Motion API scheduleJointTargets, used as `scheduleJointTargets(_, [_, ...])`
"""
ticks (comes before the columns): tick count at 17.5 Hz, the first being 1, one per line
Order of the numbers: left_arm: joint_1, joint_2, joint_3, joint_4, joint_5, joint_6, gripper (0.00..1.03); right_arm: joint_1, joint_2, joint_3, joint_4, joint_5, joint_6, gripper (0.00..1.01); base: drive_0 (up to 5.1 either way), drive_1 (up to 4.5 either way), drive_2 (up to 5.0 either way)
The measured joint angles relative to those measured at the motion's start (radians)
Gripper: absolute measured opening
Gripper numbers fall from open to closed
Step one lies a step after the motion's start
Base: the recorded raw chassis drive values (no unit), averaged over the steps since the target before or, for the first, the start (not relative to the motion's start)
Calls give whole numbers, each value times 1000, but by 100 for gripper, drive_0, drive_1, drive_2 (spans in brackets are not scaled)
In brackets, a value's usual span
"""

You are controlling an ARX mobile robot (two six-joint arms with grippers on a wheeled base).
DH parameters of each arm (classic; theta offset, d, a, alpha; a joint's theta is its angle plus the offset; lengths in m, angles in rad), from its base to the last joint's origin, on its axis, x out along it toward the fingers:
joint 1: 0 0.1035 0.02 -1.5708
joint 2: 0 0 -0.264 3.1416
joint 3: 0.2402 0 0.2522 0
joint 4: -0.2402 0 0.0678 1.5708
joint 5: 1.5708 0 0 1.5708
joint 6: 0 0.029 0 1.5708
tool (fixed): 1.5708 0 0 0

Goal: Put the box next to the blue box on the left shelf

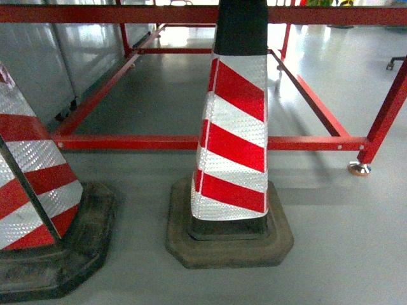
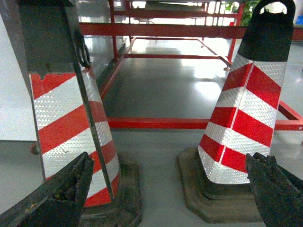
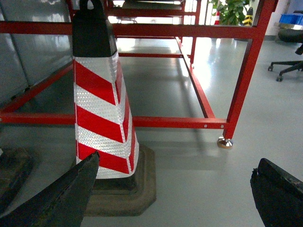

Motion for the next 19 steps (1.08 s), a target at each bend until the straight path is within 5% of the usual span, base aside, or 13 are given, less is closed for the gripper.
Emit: scheduleJointTargets(19, [0,0,0,-1,0,0,98,0,0,0,-2,-1,-4,98,0,0,0])
